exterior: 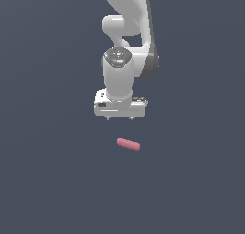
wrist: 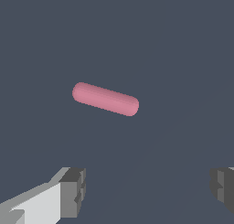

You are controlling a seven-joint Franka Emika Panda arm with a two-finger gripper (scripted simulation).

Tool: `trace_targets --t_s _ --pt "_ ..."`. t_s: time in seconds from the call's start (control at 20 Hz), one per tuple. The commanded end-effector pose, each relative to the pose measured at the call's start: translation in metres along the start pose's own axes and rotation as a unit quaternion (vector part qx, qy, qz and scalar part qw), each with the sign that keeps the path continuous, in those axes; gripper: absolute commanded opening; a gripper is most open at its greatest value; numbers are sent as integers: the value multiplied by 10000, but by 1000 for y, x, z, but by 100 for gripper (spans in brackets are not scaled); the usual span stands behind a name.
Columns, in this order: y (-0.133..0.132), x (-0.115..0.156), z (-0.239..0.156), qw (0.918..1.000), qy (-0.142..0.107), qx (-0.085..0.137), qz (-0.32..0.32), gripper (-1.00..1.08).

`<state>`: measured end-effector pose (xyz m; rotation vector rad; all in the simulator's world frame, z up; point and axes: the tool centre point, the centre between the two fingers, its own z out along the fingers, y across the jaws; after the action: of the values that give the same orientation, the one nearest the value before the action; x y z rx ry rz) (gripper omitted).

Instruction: Pick up the object and move it to a goal position.

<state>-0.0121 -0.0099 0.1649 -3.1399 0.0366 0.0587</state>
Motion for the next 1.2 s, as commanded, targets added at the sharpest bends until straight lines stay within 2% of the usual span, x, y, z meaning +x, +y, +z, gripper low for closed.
trace_targets --t_s 0.0,0.55,0.85,1.15 --pt "0 0 0 10000 0 0 0 100" --pt "-26 6 -8 9993 87 72 -347 100" --pt "-25 7 -6 9992 84 65 -386 100" --pt "-26 10 -2 9976 86 43 -692 100"
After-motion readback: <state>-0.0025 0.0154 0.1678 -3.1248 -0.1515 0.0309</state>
